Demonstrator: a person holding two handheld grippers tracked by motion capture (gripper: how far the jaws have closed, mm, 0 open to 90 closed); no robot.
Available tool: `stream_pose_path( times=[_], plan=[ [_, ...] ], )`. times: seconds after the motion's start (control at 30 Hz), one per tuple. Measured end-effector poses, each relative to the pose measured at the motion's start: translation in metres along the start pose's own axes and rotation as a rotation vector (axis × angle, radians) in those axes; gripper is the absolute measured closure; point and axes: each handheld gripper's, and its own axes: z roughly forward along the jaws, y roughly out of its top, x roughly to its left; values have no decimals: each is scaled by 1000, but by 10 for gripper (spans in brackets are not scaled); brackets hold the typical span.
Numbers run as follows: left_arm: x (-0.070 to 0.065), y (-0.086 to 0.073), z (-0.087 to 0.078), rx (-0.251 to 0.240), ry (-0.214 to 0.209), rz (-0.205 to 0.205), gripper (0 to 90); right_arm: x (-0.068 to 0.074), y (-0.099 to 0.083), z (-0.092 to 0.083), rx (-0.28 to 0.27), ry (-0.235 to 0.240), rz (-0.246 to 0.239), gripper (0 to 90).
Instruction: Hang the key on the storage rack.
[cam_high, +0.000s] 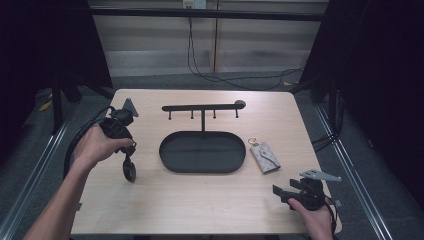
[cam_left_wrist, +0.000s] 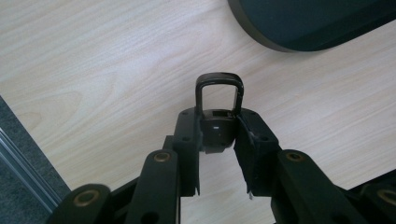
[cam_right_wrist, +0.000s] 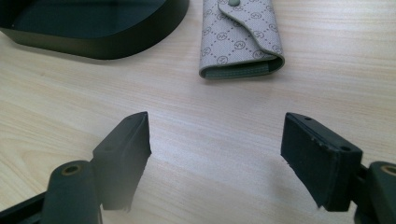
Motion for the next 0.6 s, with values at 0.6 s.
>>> stream_pose_path(
  times=[0.6],
  plan=[
    [-16,4,-25,-32,18,44,708,1,0,0,5,7,-5,237]
  ],
)
